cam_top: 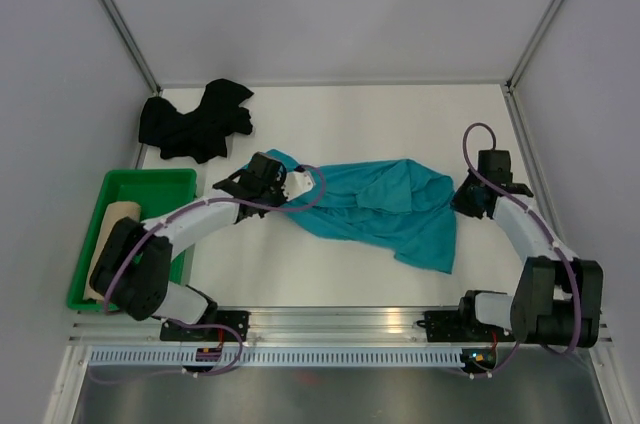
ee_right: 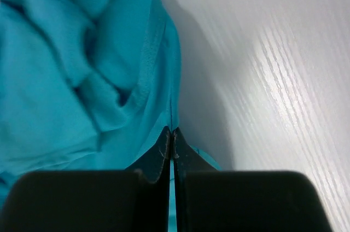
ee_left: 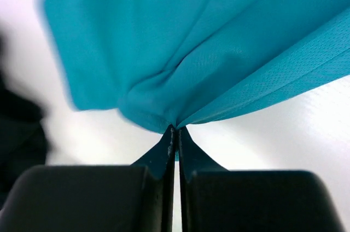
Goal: Roll the t-shirts
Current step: Flatten the tshirt
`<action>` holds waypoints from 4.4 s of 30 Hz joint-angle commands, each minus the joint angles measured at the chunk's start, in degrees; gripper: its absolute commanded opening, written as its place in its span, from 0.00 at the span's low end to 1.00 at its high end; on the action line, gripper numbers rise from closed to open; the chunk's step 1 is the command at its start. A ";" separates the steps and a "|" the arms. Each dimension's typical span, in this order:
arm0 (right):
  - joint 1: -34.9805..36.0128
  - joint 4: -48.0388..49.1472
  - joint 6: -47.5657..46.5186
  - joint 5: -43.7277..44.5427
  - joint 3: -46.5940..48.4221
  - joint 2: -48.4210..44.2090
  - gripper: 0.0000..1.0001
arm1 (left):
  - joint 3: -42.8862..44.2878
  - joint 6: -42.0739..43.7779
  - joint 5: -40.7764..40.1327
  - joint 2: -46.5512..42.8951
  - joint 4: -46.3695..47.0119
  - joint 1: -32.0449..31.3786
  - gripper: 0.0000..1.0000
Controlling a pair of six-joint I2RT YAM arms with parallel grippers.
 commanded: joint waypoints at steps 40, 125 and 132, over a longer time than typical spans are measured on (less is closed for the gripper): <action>-0.06 -9.16 6.13 -8.66 92.36 20.34 0.00 | 83.90 -8.54 -7.97 16.17 -20.17 18.77 0.02; 10.14 17.91 1.73 2.60 -7.05 2.85 0.00 | -8.20 12.11 8.56 -0.79 2.07 16.40 0.02; 10.14 7.30 0.06 4.44 -2.31 -4.97 0.00 | -7.76 6.84 6.19 -8.70 2.16 16.74 0.02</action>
